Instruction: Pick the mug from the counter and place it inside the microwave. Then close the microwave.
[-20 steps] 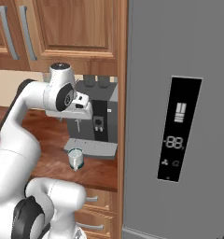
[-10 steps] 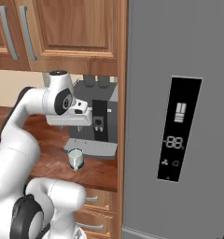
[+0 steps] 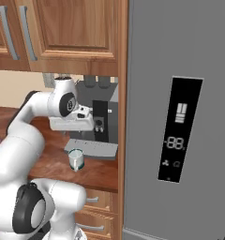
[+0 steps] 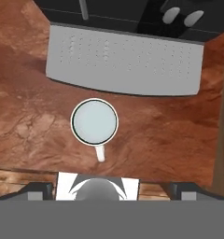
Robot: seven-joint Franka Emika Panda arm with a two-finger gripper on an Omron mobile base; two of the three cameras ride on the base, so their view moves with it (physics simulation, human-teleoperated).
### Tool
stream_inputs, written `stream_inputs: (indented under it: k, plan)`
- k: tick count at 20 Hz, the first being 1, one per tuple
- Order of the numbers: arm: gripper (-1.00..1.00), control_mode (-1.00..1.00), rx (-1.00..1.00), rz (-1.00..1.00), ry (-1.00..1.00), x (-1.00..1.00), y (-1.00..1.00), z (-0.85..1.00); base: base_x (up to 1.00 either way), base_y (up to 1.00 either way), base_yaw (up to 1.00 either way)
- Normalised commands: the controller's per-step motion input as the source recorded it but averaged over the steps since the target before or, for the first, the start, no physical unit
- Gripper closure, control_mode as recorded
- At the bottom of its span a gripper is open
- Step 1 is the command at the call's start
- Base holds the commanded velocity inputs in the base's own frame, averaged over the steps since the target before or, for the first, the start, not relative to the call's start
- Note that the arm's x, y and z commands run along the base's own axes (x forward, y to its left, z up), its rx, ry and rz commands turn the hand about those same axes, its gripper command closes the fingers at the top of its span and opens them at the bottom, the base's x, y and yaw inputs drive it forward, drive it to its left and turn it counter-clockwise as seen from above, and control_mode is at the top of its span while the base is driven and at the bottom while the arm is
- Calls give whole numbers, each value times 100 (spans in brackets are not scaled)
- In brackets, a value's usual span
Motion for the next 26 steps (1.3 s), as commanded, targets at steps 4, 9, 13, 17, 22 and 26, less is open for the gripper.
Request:
stream_inputs:
  k: [4, 9, 13, 17, 22, 26]
  plan:
    - [-100, -100, 9, 1, -2, 0, 0, -49, 0, 0, 0]
    - [-100, -100, 9, 3, -2, 0, 0, -29, 0, 0, 0]
    - [-100, -100, 1, 2, 0, -3, 0, -21, 0, 0, 0]
    - [-100, -100, 0, 2, 0, -14, 1, -35, 0, 0, 0]
    - [-100, -100, 0, 3, 0, -29, 0, -10, 0, 0, 0]
    - [-100, -100, 0, 3, 0, -18, 0, -18, 0, 0, 0]
